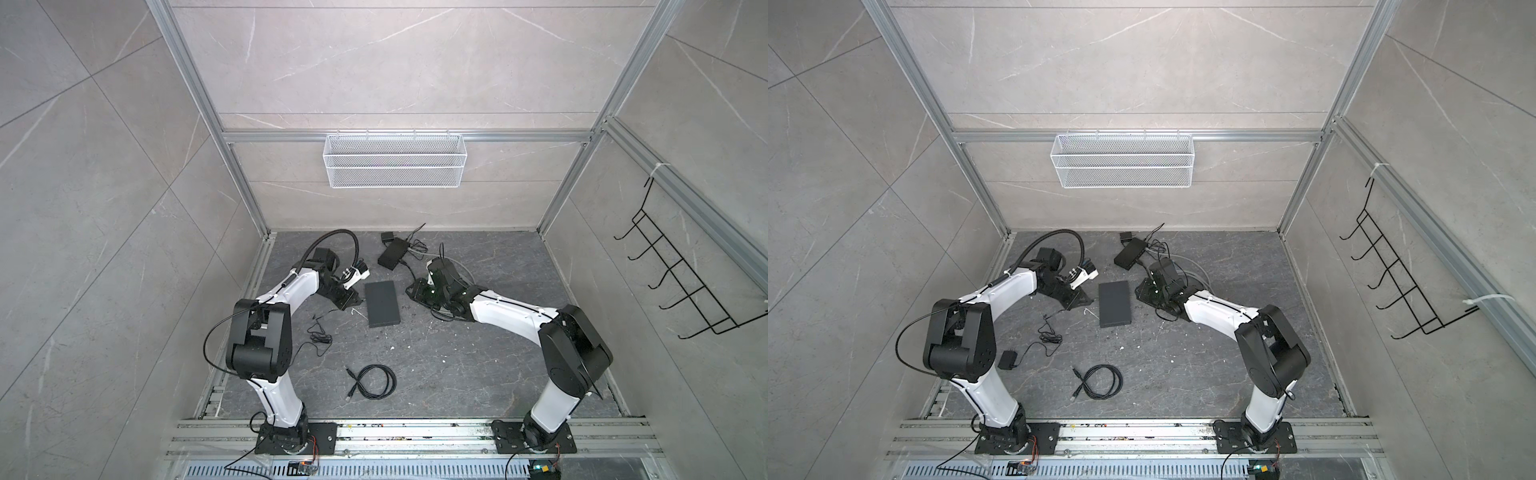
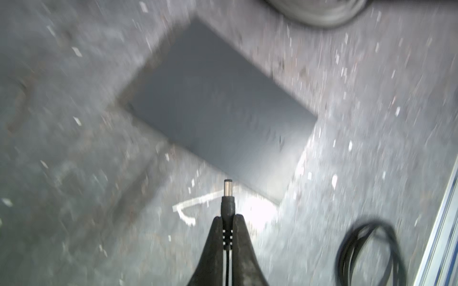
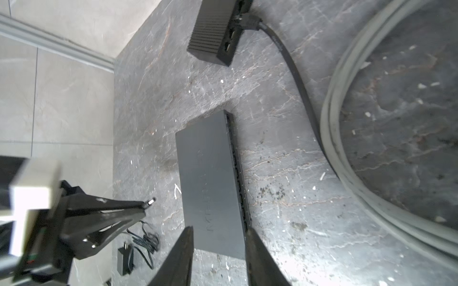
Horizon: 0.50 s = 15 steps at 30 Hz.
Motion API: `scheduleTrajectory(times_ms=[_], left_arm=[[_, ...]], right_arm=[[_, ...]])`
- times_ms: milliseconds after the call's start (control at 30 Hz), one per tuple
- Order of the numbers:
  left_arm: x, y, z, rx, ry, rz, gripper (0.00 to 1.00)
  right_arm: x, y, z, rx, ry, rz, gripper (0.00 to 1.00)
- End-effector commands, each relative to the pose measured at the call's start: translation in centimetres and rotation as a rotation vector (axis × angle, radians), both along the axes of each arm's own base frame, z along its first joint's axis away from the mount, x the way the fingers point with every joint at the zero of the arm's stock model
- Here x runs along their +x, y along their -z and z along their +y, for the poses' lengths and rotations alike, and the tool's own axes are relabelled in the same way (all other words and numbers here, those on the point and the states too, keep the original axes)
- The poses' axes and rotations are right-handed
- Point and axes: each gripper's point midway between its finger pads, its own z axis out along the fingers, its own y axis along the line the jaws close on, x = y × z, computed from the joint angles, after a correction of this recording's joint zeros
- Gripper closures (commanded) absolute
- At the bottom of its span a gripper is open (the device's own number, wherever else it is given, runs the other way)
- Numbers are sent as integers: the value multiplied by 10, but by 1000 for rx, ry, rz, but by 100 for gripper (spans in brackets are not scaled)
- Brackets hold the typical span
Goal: Insert the plug into the switch port
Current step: 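Align the barrel plug tip with the switch side port using left gripper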
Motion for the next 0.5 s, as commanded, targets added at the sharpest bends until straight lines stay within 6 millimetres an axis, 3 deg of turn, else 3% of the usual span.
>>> scheduleTrajectory(times_ms=[0,167,467], left_arm=[[-23,2,11,24,139,-72,100],[-23,16,13,12,153,-109,100],[-35,13,4,11,188,-61,100]], right_arm=[[-5,9,1,-71,-74,10,62],[-1,19,8,-86,-112,22,62],[6,37,15,-124,-160,30,59]])
